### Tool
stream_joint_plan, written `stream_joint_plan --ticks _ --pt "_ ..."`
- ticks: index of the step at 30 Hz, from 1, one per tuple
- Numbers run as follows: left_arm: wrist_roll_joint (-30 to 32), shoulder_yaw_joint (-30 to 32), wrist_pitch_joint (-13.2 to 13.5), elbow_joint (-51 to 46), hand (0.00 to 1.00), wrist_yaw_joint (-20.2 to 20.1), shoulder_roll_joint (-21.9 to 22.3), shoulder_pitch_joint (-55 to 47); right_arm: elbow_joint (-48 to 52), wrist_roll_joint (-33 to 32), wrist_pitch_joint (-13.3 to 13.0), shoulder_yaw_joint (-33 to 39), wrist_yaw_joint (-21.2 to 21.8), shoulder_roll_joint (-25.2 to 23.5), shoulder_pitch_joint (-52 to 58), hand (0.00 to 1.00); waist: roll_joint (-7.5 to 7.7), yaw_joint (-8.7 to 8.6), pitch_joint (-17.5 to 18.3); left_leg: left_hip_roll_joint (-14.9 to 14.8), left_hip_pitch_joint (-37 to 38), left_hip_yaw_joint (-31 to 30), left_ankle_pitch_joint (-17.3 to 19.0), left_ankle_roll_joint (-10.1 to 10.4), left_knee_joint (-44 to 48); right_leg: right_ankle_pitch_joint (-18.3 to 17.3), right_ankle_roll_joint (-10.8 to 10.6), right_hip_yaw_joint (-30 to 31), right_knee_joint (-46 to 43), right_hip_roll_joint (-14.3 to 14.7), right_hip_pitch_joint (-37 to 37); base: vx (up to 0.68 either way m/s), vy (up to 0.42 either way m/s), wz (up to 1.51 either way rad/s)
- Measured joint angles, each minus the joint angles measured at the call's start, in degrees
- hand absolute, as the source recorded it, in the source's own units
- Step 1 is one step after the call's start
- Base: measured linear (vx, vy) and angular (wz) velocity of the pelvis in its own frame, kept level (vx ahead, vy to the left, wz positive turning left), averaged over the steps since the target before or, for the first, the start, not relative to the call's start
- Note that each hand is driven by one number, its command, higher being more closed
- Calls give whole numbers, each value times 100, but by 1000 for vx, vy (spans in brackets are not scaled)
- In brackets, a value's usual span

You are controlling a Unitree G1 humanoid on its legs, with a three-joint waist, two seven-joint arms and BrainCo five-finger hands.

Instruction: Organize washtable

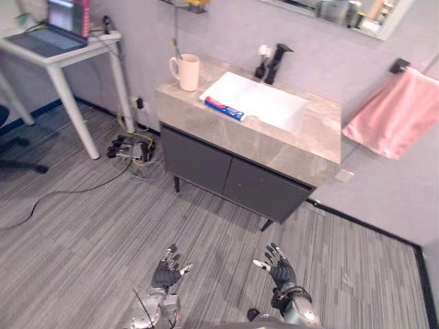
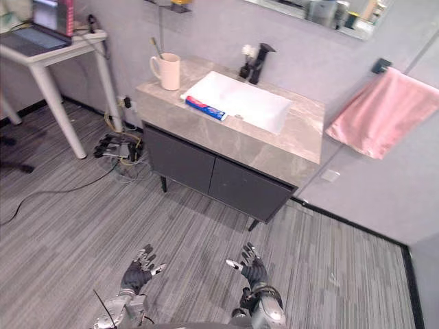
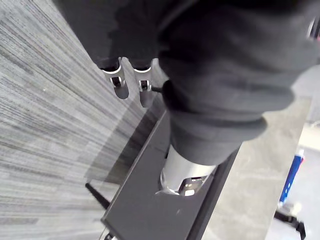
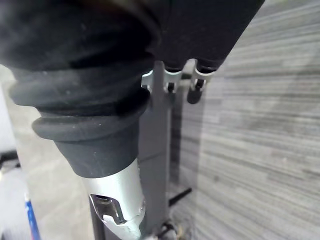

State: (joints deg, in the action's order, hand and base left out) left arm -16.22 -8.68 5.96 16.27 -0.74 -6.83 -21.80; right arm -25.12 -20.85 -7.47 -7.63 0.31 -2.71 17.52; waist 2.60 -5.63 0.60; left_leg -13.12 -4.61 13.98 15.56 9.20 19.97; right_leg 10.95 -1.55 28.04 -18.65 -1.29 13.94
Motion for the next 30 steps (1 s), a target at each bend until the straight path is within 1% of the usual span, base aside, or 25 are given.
stream_joint_plan --ticks 1,2,4,5,6,7,8,9,11,12,13,15,17,18,19,20,21,22,23,24,25,26,27,28,30 --pt "7 -73 -9 -4 0 -57 5 -74 19 -105 3 -21 18 -24 124 0 -9 -11 -6 81 227 189 -29 -46 -92 -64 -41 -337 -580 24 232 -5 165 -69" --pt "10 -87 -20 -5 0 -59 22 -93 27 -132 5 -49 55 -36 192 0 -12 -6 -8 126 317 248 -35 -57 -120 -196 -101 -469 -862 45 313 -3 118 -42" --pt "130 -89 -46 -55 0 -63 141 -245 263 -132 25 -161 156 -41 516 0 -14 1 -10 266 632 468 -10 -130 -228 -993 -302 -806 -1788 316 441 -14 38 -23" --pt "172 -101 -51 -133 0 -78 214 -353 469 -132 25 -174 242 -39 666 0 7 4 -19 370 722 598 22 -167 -264 -1211 -355 -997 -1983 476 426 -30 8 -24" --pt "185 -126 -57 -170 0 -140 258 -388 574 -132 24 -171 266 -15 712 0 12 10 -20 441 762 687 72 -166 -287 -1271 -251 -1172 -1973 482 438 -15 16 -57" --pt "234 -219 -69 -245 0 -213 393 -472 642 -131 23 -165 338 92 706 0 -121 28 -45 446 813 756 178 -153 -313 -1313 -305 -1300 -1658 443 411 83 24 -121" --pt "261 -342 -74 -373 0 -344 453 -451 721 -130 22 -153 357 126 612 0 -280 107 -44 393 810 968 155 -135 -401 -1368 -216 -1573 -1148 412 375 101 23 -143" --pt "305 -377 -75 -477 0 -390 450 -418 796 -129 22 -161 361 120 596 0 -285 146 -56 393 809 1099 153 -131 -412 -1430 -121 -1737 -994 368 326 64 -35 -136" --pt "348 -504 -66 -648 0 -454 443 -340 882 -129 3 -156 370 122 543 0 -159 135 -73 425 730 1140 163 -129 -425 -1631 10 -2174 -405 232 166 14 -92 -72" --pt "358 -546 -62 -512 0 -543 442 -101 803 -129 3 -111 366 163 513 0 -183 137 -93 395 683 1005 225 -94 -439 -1681 -38 -2300 87 212 8 87 -94 -34" --pt "414 -596 -72 -359 0 -568 515 94 766 -135 6 -5 359 183 520 0 -244 84 -132 402 678 773 224 -99 -488 -1608 -3 -2328 222 277 -71 105 -81 -19" --pt "475 -640 -71 -271 0 -585 606 180 744 -171 5 112 347 269 513 0 -299 28 -137 309 753 668 214 -84 -385 -1674 64 -2374 190 368 -135 158 -91 6" --pt "486 -612 -73 -267 0 -589 614 163 794 -204 5 95 344 307 507 0 -351 156 -222 59 657 541 213 -88 392 -1726 124 -2308 179 533 -362 176 -115 -24" --pt "485 -562 -73 -273 0 -607 642 159 946 -215 4 75 344 301 541 0 -423 242 -304 -118 318 124 167 -413 1468 -1769 196 -2197 216 664 -567 160 -65 -59" --pt "485 -471 -71 -278 0 -612 639 107 1162 -217 -2 34 347 305 531 0 -422 392 -379 -171 -138 -403 90 -711 2520 -1836 282 -2044 263 734 -730 160 -16 -62" --pt "487 -436 -73 -275 0 -597 667 68 1218 -229 -2 27 347 309 514 0 -463 468 -375 -170 -294 -668 162 -756 2770 -1897 329 -1979 279 760 -788 119 90 -69" --pt "494 -429 -76 -282 0 -559 656 -7 1254 -273 -4 9 344 298 472 0 -473 518 -376 -34 -502 -1000 265 -836 2795 -1919 326 -1823 320 767 -866 80 113 -56" --pt "522 -428 -75 -294 0 -547 648 -52 1258 -296 -4 -30 346 310 399 0 -463 557 -371 53 -564 -1155 328 -865 2577 -1919 323 -1711 374 751 -908 116 178 -90" --pt "574 -429 -75 -310 0 -541 641 -143 1269 -324 -4 -66 347 314 303 0 -456 680 -364 339 -568 -1566 396 -835 1628 -1896 284 -1432 461 712 -925 151 216 -96" --pt "575 -427 -74 -364 0 -523 642 -219 1267 -330 -7 -126 348 342 268 0 -485 714 -347 454 -520 -1874 316 -744 836 -1892 200 -1287 477 728 -867 144 235 -98" --pt "573 -434 -75 -397 0 -521 644 -248 1264 -330 -14 -166 354 382 192 0 -551 725 -321 450 -522 -1992 2 -461 394 -1887 133 -1220 492 771 -825 201 259 -81" --pt "573 -439 -79 -416 0 -508 571 -254 1070 -330 5 -199 370 361 125 0 -401 741 -222 547 -437 -1828 -182 -417 135 -1798 -29 -1050 635 656 -778 187 188 -45" --pt "571 -402 -78 -462 0 -495 518 -235 1071 -331 1 -194 373 309 182 0 -299 630 -167 645 -453 -1816 -239 -487 48 -1733 -112 -1050 800 523 -790 205 173 -29" --pt "571 -391 -72 -469 0 -485 491 -214 1059 -331 -3 -186 372 289 220 0 -278 645 -151 692 -448 -1774 -262 -519 -28 -1689 -142 -1048 906 456 -794 167 128 -17" --pt "565 -366 -71 -450 0 -436 428 -103 782 -350 -1 -141 357 295 154 0 -202 645 -101 858 -241 -1513 -357 -660 -405 -1532 -303 -976 1223 224 -901 207 180 -39"
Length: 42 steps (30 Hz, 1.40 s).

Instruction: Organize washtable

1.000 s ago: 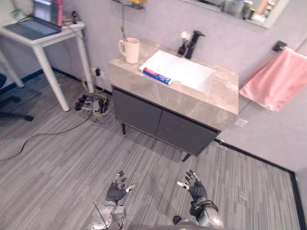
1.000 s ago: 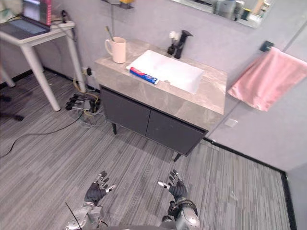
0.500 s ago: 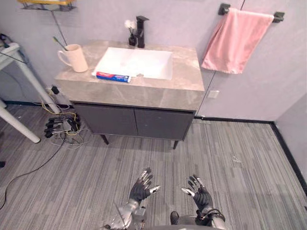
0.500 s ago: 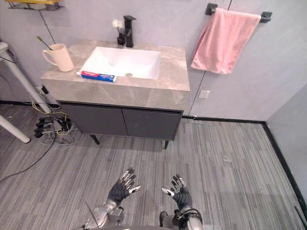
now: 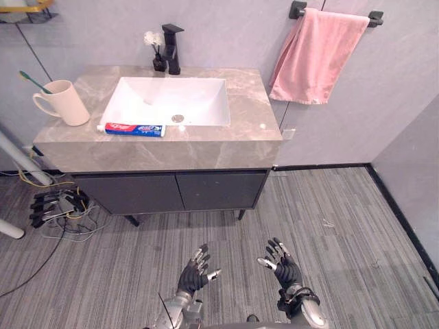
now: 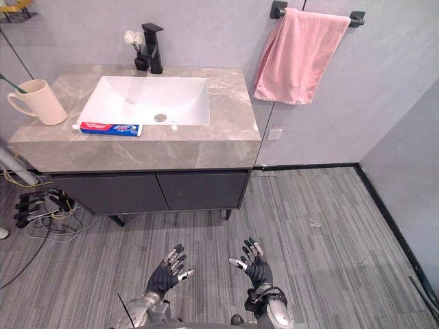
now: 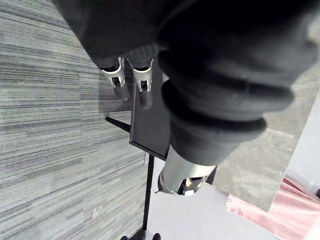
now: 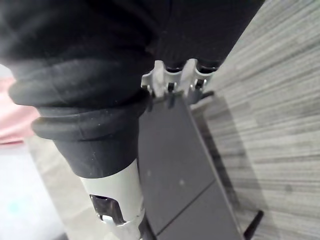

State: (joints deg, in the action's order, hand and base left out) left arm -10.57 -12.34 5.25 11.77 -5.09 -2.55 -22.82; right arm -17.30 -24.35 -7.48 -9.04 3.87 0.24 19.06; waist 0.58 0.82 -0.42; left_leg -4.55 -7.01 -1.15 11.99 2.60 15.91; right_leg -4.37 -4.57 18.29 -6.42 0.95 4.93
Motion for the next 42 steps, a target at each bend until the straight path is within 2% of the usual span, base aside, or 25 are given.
stream_joint_plan --ticks 4,8,9,14,19,21,23,24,25,26,27,28,30,31,32,33,34,35,36,37,38,39,40,41,42 --pt "0 22 8 17 0 6 -51 152 -386 -71 -29 169 -4 3 -133 0 -63 11 27 162 292 309 -91 -140 -417 235 -108 130 257 -171 -56 99 130 -38" --pt "-2 86 7 140 0 15 -117 173 -652 -87 -5 187 -16 8 -153 0 -164 12 13 176 428 473 -96 -149 -512 343 -111 245 289 -191 -43 49 27 -35" --pt "0 -48 2 616 0 10 -116 161 -1111 -83 8 211 -20 113 -289 0 35 12 210 539 223 435 -260 -372 -588 639 -256 -67 553 -503 232 5 -10 -7" --pt "-3 20 2 616 0 12 -121 165 -1112 -85 8 264 -22 137 -258 0 19 19 202 545 148 399 -259 -368 -594 615 -229 -109 550 -510 239 -69 -28 4" --pt "-359 684 12 616 0 277 -12 332 -1102 -304 4 819 -243 124 -129 0 22 33 191 524 61 270 -261 -293 -600 533 -100 -405 527 -525 269 -16 -40 22" --pt "-655 1095 33 561 0 512 124 363 -955 -468 -2 1086 -364 128 -66 0 -16 63 62 468 156 273 -293 -291 -487 357 -162 -554 137 -470 314 68 -69 13" --pt "-963 1478 52 449 0 727 228 467 -657 -643 -9 1320 -453 106 -55 0 -49 128 -254 352 156 335 -98 6 6 -81 -7 -945 -624 -468 392 4 -81 24" --pt "-1176 1671 136 352 0 854 276 497 -549 -713 -10 1424 -522 107 -62 0 60 176 -389 323 -104 482 0 167 741 -414 16 -1108 -1026 -570 487 -103 -61 51" --pt "-1326 1832 171 331 0 940 318 514 -441 -730 -9 1536 -554 74 -67 0 172 133 -493 245 -624 615 109 87 1694 -626 -51 -1199 -1176 -632 522 -146 -58 44" --pt "-1421 1897 190 334 0 994 403 510 -384 -754 -12 1606 -609 88 -78 0 173 171 -494 152 -899 704 266 -155 2136 -634 -60 -1203 -1184 -646 505 -118 -36 12" --pt "-1599 1933 196 351 0 1113 486 395 -271 -787 -25 1783 -713 99 -178 0 187 288 -497 -84 -1165 774 451 -426 2415 -636 -62 -1189 -1132 -714 432 11 20 -30" --pt "-1672 1942 199 356 0 1172 559 288 -101 -840 -103 1814 -752 169 -194 0 145 321 -493 -405 -1308 711 425 -381 2275 -635 -61 -1178 -1041 -754 349 112 113 -27" --pt "-1748 1955 200 365 0 1175 647 197 -24 -887 -146 1813 -754 189 -268 0 152 299 -488 -673 -1379 433 244 -92 1574 -673 -122 -1166 -988 -910 199 151 205 2" --pt "-1775 1946 197 366 0 1166 651 150 -40 -887 -145 1813 -752 188 -307 0 145 306 -480 -755 -1387 237 87 149 914 -743 -234 -1137 -929 -1025 123 158 257 2" --pt "-1787 1953 196 368 0 1170 655 129 -56 -879 -146 1816 -750 191 -332 0 109 314 -458 -797 -1385 149 6 259 582 -771 -280 -1108 -883 -1068 119 205 387 -13" --pt "-1799 2005 197 393 0 1180 657 129 -181 -850 -146 1826 -750 201 -424 0 24 318 -416 -919 -1378 71 -261 609 184 -839 -391 -1022 -759 -1150 60 266 469 -25" --pt "-1798 2136 204 437 0 1198 690 206 -421 -759 -103 1874 -775 120 -563 0 128 334 -392 -719 -1348 244 -538 826 384 -904 -492 -930 -474 -1392 -119 360 525 -34" --pt "-1800 2202 222 435 0 1244 678 199 -489 -713 -80 1841 -777 37 -587 0 184 343 -363 -657 -1384 306 -481 733 585 -919 -500 -864 -372 -1473 -213 353 413 -38" --pt "-1797 2238 265 422 0 1296 646 191 -504 -648 -80 1807 -762 -73 -617 0 166 313 -359 -652 -1513 357 -330 509 1056 -851 -509 -857 -468 -1491 -293 473 414 -62" --pt "-1796 2235 279 422 0 1296 568 204 -504 -644 -79 1806 -743 -197 -642 0 262 332 -298 -641 -1596 652 141 318 1786 -610 -673 -849 -459 -1650 -367 378 361 -68" --pt "-1796 2208 279 423 0 1296 548 204 -492 -643 -85 1817 -738 -199 -648 0 250 328 -251 -630 -1601 759 341 267 1995 -521 -740 -770 -404 -1716 -375 354 375 -79" --pt "-1792 2148 271 441 0 1292 535 257 -494 -639 -99 1876 -736 -204 -646 0 196 325 -150 -598 -1614 883 566 185 2173 -354 -660 -664 -391 -1765 -356 285 421 -68" --pt "-1776 1959 274 461 0 1285 409 428 -576 -629 -114 1932 -755 -218 -626 0 136 302 -23 -515 -1520 1080 681 51 2034 44 -325 -541 -626 -1838 -101 290 402 -56" --pt "-1772 1856 275 474 0 1277 313 520 -663 -630 -114 1950 -762 -222 -634 0 118 277 27 -466 -1465 1143 664 21 1889 259 -156 -529 -795 -1839 63 369 453 -41" --pt "-1775 1690 283 469 0 1265 185 704 -791 -746 -116 1967 -746 -252 -618 0 89 230 48 -382 -1241 1277 574 -135 1537 549 53 -541 -1250 -1799 305 300 307 -6"
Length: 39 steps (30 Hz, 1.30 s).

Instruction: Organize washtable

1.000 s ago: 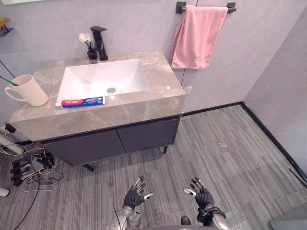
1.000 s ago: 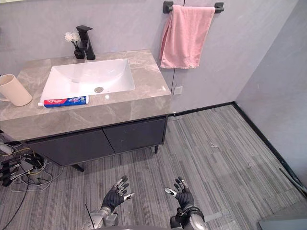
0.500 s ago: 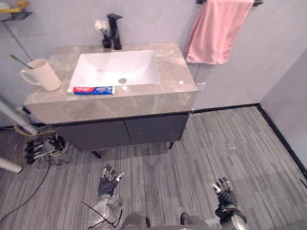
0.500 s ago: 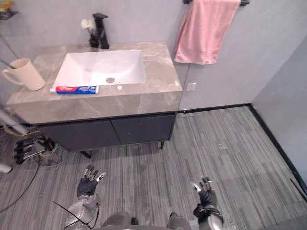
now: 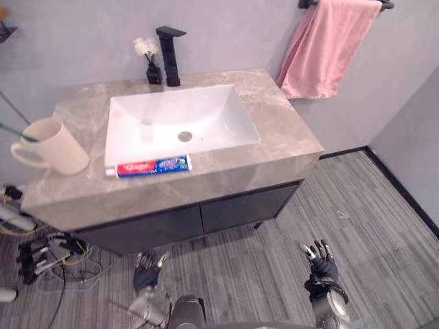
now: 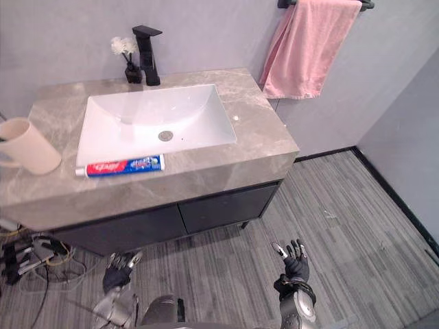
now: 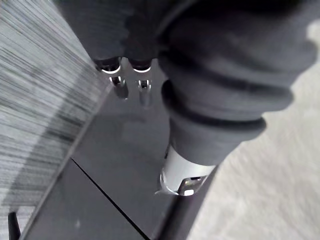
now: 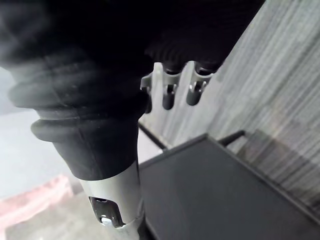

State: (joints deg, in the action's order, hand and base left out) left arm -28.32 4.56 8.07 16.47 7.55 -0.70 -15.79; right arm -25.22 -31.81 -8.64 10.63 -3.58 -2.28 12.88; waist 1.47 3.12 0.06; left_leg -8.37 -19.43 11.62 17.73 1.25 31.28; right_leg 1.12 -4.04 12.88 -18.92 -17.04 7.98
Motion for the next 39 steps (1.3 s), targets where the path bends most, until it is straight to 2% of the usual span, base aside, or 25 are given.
stream_joint_plan --ticks 1,3,4,6,8,9,10,11,12,13,16,18,21,23,25,26,28,29,32,33,34,35,36,37,39 --pt "1 -4 4 -12 0 -27 -146 109 -124 -119 4 0 42 -83 61 0 -52 -154 -30 96 250 24 -79 -126 -324 -29 4 15 -829 184 188 302 279 6" --pt "8 44 -23 9 0 9 -238 50 -158 -136 11 -59 110 -119 181 0 -52 -255 -23 190 555 14 -106 -191 -612 -33 41 -8 -1611 531 378 258 173 11" --pt "87 45 -28 9 0 -3 -274 -38 -150 -39 10 -40 149 -123 286 0 -49 -265 -21 251 753 -43 -110 -225 -801 -178 208 -60 -2053 791 459 243 113 15" --pt "214 44 -54 8 0 3 -222 -124 -141 67 18 -29 159 -142 431 0 -68 -251 -35 257 1103 -209 -125 -236 -1078 -1001 237 -68 -2808 1382 659 248 29 31" --pt "247 65 -107 11 0 10 -97 -211 -7 93 22 -28 159 -158 538 0 -105 -216 -67 237 1478 -296 -133 -226 -1284 -1556 250 -127 -2966 1798 733 242 -52 31" --pt "258 77 -123 12 0 12 35 -329 187 92 21 -38 163 -170 607 0 -133 -226 -91 230 1730 -348 -132 -225 -1334 -1882 210 -177 -2736 2038 816 225 -118 43" --pt "263 69 -125 2 0 2 150 -430 373 92 18 -43 161 -175 655 0 -104 -220 -87 280 1867 -373 -114 -195 -1255 -1938 103 -199 -1979 2123 850 224 -121 54" --pt "268 59 -122 -31 0 -10 176 -497 434 91 8 -57 160 -183 674 0 -39 -226 -73 367 1878 -405 -97 -168 -1168 -1683 14 -202 -1335 2079 813 269 -145 58" --pt "292 60 -118 -53 0 -53 201 -554 451 92 -6 -161 160 -140 707 0 167 -221 -32 613 1869 -595 -28 -64 -1057 -1269 91 -187 -914 1947 773 252 -121 57" --pt "321 43 -131 -18 0 -113 417 -568 396 92 17 -206 151 22 627 0 -71 -193 2 425 1862 -872 33 31 -1050 -1246 173 -336 -662 2024 607 203 -101 52" --pt "325 -158 -130 -11 0 -190 490 -537 452 95 9 -220 135 110 619 0 -284 -107 -5 343 1829 -1181 -122 143 -1409 -1172 288 -711 -285 2035 474 91 -86 61" --pt "323 -198 -121 -18 0 -255 495 -527 452 98 11 -249 116 121 636 0 -271 -59 -7 370 1840 -1387 -377 166 -1660 -1129 351 -947 -103 1941 368 30 -103 75" --pt "319 -167 -88 -39 0 -234 495 -455 487 99 10 -471 109 121 626 0 -128 -43 -36 539 1754 -1814 -847 206 -1872 -1091 404 -1418 118 1677 196 -6 -92 91" --pt "317 -150 -74 -84 0 -205 497 -436 602 90 20 -552 67 124 645 0 -113 -27 -33 548 1598 -1951 -971 240 -1898 -1091 405 -1682 126 1581 243 -39 -64 80" --pt "316 4 -72 -184 0 -90 509 -437 605 96 5 -678 53 79 702 0 -29 84 -90 570 1562 -1748 -1167 258 -1930 -1059 453 -1902 199 1407 217 -60 -4 51" --pt "315 41 -70 -202 0 -83 509 -437 607 97 8 -759 57 81 727 0 43 88 -132 560 1541 -1640 -1143 239 -1900 -1042 474 -1936 217 1372 203 -80 41 41" --pt "320 89 -44 -280 0 -36 502 -434 608 98 13 -922 88 87 729 0 56 85 -147 401 1477 -1227 -1065 152 -1626 -1037 486 -2053 188 1277 170 -93 70 33" --pt "321 84 -20 -312 0 18 509 -434 610 100 17 -1079 133 81 738 0 77 76 -151 175 1501 -939 -953 -30 -1251 -1023 462 -2091 162 1158 134 -107 104 26" --pt "316 60 3 -315 0 30 501 -437 620 115 17 -1270 275 97 747 0 20 51 -106 -206 1645 -847 -925 -36 -1157 -1090 359 -2060 163 1029 253 -148 205 15" --pt "315 57 5 -313 0 30 506 -438 612 165 21 -1296 286 115 779 0 -58 24 -63 -328 1708 -920 -974 -6 -1359 -1102 243 -2039 131 1018 369 -120 375 1" --pt "314 44 9 -291 0 28 513 -441 599 224 28 -1286 299 150 786 0 -175 0 -10 -364 1821 -1028 -1016 285 -1746 -1010 73 -2015 72 1016 496 -86 407 1" --pt "313 40 9 -281 0 30 515 -441 570 233 48 -1280 301 159 781 0 -257 -51 22 -342 1878 -1039 -936 433 -1904 -966 -3 -1992 51 990 556 -38 371 -1" --pt "311 10 14 -258 0 31 512 -441 563 271 73 -1240 302 162 780 0 -235 -114 3 -287 1892 -1012 -811 643 -2054 -811 -133 -1890 74 951 639 -53 366 -12" --pt "310 2 12 -231 0 28 511 -449 538 284 114 -1196 307 72 766 0 -128 -141 -73 -113 1938 -978 -741 714 -2061 -617 -291 -1746 142 831 627 -58 351 -22" --pt "310 -31 10 -224 0 21 513 -493 530 308 135 -1211 342 -96 744 0 14 -222 -139 98 2012 -825 -682 630 -1969 -382 -368 -1451 353 684 546 -74 315 -43"
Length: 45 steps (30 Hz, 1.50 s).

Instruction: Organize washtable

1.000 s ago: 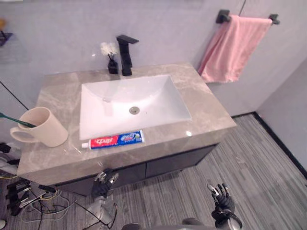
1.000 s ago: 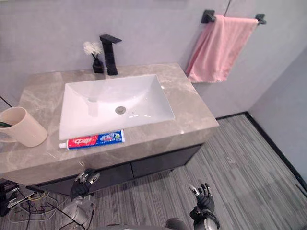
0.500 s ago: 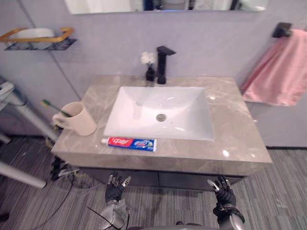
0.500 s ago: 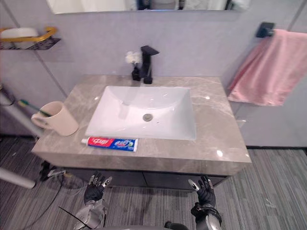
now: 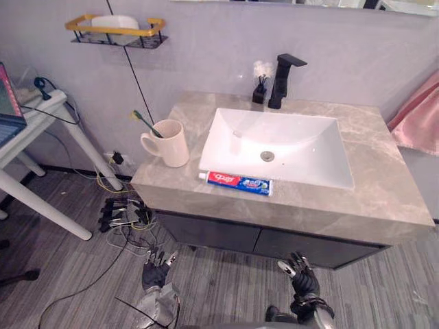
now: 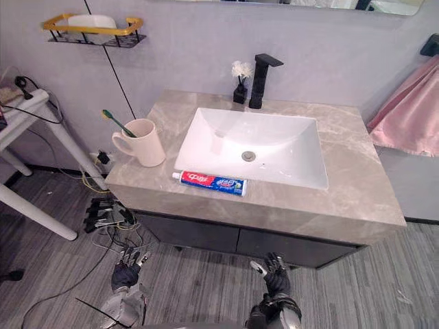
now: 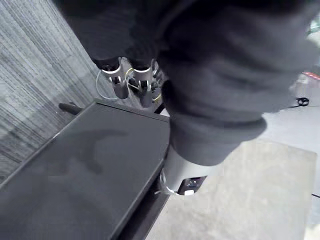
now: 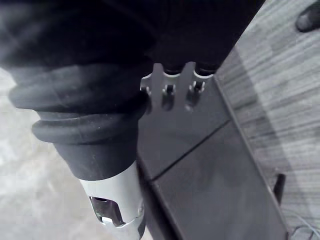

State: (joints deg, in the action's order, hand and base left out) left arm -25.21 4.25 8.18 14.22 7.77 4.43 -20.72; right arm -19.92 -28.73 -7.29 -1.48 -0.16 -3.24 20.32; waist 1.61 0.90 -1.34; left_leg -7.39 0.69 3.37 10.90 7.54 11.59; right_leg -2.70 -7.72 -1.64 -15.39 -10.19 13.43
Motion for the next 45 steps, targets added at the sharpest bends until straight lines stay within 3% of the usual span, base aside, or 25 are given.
stream_joint_plan --ticks 2,3,4,5,6,7,10,11,13,15,16,19,20,21,22,23,24,35,37,38,40,41,42,43,45 --pt "2 -167 1 -1 0 -39 -9 -10 22 0 -3 -12 27 -27 -14 0 -25 -13 -68 30 22 183 405 -95 394 208 -101 236 236 17 -140 -127 285 -65" --pt "6 -252 -2 -1 0 -133 -25 11 37 -3 -2 -11 24 -36 -49 0 37 15 -116 24 -80 357 693 -181 806 333 -121 433 352 25 -165 -245 283 -92" --pt "10 -284 -7 -5 0 -193 -71 11 117 -6 -5 -7 9 -76 -36 0 -30 -7 -164 -4 -350 539 954 -256 1305 425 -34 613 483 111 -68 -267 267 -94" --pt "10 -331 -10 -7 0 -223 -78 11 123 -7 -6 -4 3 -74 -38 0 61 -14 -162 -28 -469 645 1057 -306 1506 489 69 689 552 152 18 -291 260 -103" --pt "7 -409 -32 -5 0 -277 -92 11 127 -53 6 20 -1 -72 -26 0 -82 9 -161 -74 -607 873 1160 -403 1655 479 557 746 797 202 114 -288 245 -117" --pt "11 -408 -56 -24 0 -295 -36 -17 147 -132 30 9 -9 12 -21 0 -164 2 -156 -214 -653 1202 1094 -658 1498 169 703 709 793 265 272 -275 209 -119" --pt "11 -407 -80 0 0 -441 -95 24 207 -220 46 -14 0 30 -4 0 -46 6 -235 -194 -590 1705 957 -806 1266 -278 486 375 -1439 369 741 -136 81 -94" --pt "12 -476 -133 3 0 -529 -147 10 217 -218 48 -13 4 34 0 0 0 -4 -220 -147 -483 1907 959 -815 1229 -799 475 62 -2143 412 431 -41 49 -65" --pt "19 -551 -140 16 0 -585 -151 53 192 -214 30 -32 33 81 -53 0 70 5 -156 29 -442 2104 956 -832 1058 -1379 384 -263 -2124 408 -2 17 19 -72" --pt "20 -581 -145 270 0 -660 -208 164 -194 -202 10 -28 46 194 -317 0 106 5 -49 137 -626 2232 796 -733 947 -1508 458 -449 -1003 418 -296 86 8 -59" --pt "16 -604 -202 575 0 -663 -219 296 -610 -194 18 59 29 285 -546 0 -35 -39 -51 171 -651 2178 597 -754 767 -1255 465 -389 -593 532 -346 109 -18 -60" --pt "3 -630 -272 640 0 -649 -256 314 -914 -185 23 107 20 435 -713 0 -76 35 -44 171 -668 1925 399 -704 873 -906 538 -40 52 597 -626 155 -20 -51" --pt "2 -633 -279 672 0 -652 -292 348 -914 -156 22 124 19 428 -717 0 -54 -11 -63 156 -895 1701 356 -778 1471 -887 569 1 103 540 -736 169 51 -5" --pt "-11 -635 -274 716 0 -649 -284 440 -964 -142 7 216 13 430 -741 0 124 -6 -132 408 -1177 1177 609 -723 1512 -887 570 80 165 362 -842 145 91 10" --pt "-20 -676 -265 703 0 -645 -249 488 -1067 -139 -4 432 8 454 -825 0 42 -11 -98 747 -1142 570 108 -759 144 -884 569 111 154 290 -904 144 105 8" --pt "-24 -743 -265 693 0 -646 -247 483 -1075 -138 -15 524 8 484 -842 0 -35 -16 -104 705 -1105 404 -655 -805 -321 -881 569 75 135 388 -946 87 69 2" --pt "-6 -911 -264 1062 0 -642 -577 574 -1360 12 -4 272 28 473 -748 0 57 1 100 811 -730 137 -1043 -748 -1104 4 247 371 1487 419 -945 35 26 2" --pt "19 -865 -262 907 0 -582 -585 604 -1234 -112 -15 579 -90 458 -477 0 42 10 107 796 -677 255 -1038 -751 -1113 -75 237 475 1271 396 -888 1 2 -4" --pt "120 -866 -262 667 0 -507 -587 614 -1220 -189 -31 778 -110 412 -423 0 90 -5 66 892 -588 258 -939 -810 -1137 -423 159 460 670 291 -726 4 14 15" --pt "145 -881 -260 539 0 -507 -578 617 -1178 -275 -32 920 -139 332 -308 0 139 -3 5 960 -450 144 -861 -867 -1175 -705 -39 361 85 167 -702 -13 -30 51" --pt "332 -874 -260 497 0 -470 -554 709 -849 -349 -31 1006 -234 329 -180 0 104 -26 -139 962 -252 -81 -799 -917 -1042 -696 -209 391 -1627 198 -179 -9 -35 74" --pt "432 -886 -256 410 0 -459 -558 745 -580 -399 -64 995 -238 235 -42 0 3 -28 -171 964 -215 -348 -721 -945 -867 -421 -201 623 -2640 239 177 54 -33 115" --pt "516 -865 -252 371 0 -456 -563 794 -436 -424 -92 981 -228 139 50 0 37 -21 -176 954 -245 -666 -639 -918 -687 -616 -193 775 -3104 336 363 79 -63 129" --pt "547 -852 -235 370 0 -454 -567 820 -361 -424 -94 972 -216 106 77 0 52 -8 -174 952 -292 -826 -609 -901 -600 -749 -153 789 -3109 332 392 87 -123 150" --pt "567 -854 -169 365 0 -447 -566 822 -104 -371 -125 990 -206 95 84 0 71 22 -165 970 -579 -1430 -585 -867 -433 -1011 -77 784 -2057 245 298 83 -177 164"
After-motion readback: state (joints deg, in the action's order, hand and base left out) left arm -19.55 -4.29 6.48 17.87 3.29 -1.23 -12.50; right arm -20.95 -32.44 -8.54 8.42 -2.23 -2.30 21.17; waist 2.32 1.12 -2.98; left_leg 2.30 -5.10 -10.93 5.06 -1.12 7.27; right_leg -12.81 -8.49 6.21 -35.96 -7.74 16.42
